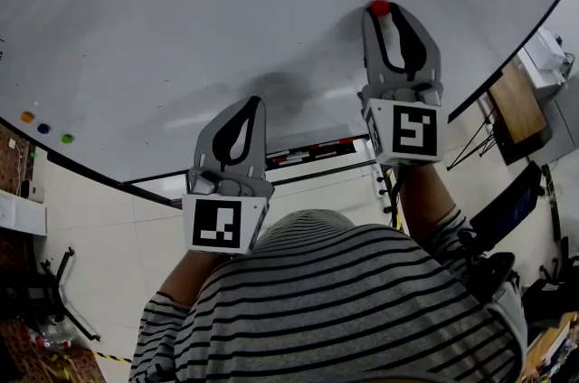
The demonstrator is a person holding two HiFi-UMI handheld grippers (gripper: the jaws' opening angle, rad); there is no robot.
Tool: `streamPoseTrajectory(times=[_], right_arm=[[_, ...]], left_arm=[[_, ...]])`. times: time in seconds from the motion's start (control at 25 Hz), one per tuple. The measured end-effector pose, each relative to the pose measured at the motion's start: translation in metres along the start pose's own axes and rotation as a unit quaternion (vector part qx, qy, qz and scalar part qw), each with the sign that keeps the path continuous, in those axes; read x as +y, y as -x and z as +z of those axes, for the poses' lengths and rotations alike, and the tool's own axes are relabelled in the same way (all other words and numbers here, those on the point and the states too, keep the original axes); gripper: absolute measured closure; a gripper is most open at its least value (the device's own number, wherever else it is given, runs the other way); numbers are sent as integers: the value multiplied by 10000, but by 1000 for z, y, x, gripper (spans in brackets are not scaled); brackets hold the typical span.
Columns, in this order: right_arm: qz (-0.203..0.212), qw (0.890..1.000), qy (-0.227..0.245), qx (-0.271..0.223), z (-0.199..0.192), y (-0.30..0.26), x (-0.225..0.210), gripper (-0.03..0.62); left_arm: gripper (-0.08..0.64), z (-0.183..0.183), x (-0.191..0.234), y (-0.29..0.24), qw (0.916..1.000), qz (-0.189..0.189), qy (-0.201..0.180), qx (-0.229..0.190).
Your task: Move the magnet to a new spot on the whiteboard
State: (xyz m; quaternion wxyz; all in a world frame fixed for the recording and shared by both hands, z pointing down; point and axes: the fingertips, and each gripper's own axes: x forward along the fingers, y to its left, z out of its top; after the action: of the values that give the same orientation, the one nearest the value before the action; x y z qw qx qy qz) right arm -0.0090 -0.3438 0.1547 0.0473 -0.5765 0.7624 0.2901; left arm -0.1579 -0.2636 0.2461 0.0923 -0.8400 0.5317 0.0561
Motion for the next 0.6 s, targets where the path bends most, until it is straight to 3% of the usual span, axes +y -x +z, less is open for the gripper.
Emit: streamPoseTrajectory(times=[0.32,0.6], right_arm=[[193,9990,-252,-318,25,38,-3,472],[588,9950,-779,-216,29,111,-15,472]], left_arm=[[545,-2,-5,10,9996,257,64,58],[545,10,-51,24,9991,412,126,-52]])
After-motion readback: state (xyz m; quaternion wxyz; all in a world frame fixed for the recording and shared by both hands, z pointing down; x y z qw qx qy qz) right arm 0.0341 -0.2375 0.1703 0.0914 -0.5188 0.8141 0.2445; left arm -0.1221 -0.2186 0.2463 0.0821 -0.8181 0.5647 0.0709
